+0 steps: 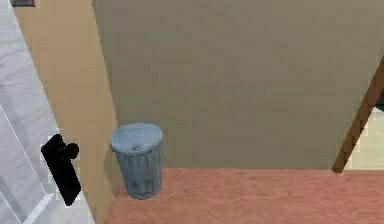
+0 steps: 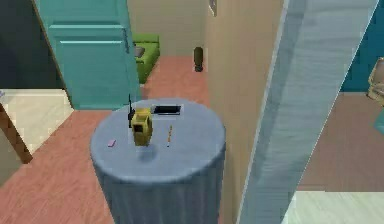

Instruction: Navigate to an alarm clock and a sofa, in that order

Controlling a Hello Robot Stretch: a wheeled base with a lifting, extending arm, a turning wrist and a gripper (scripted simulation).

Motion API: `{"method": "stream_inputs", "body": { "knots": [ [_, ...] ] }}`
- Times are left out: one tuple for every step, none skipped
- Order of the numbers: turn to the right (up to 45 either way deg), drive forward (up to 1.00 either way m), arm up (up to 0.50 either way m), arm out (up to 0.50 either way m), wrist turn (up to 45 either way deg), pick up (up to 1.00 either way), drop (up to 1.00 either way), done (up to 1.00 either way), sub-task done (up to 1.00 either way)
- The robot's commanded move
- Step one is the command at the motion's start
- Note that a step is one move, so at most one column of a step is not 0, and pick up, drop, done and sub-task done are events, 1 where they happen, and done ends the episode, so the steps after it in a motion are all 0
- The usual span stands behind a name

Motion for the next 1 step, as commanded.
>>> {"method": "stream_inputs", "body": {
  "knots": [
    [0.0, 0.6, 0.0, 0.0, 0.0, 0.0, 0.0, 0.0, 0.0]
  ]
}}
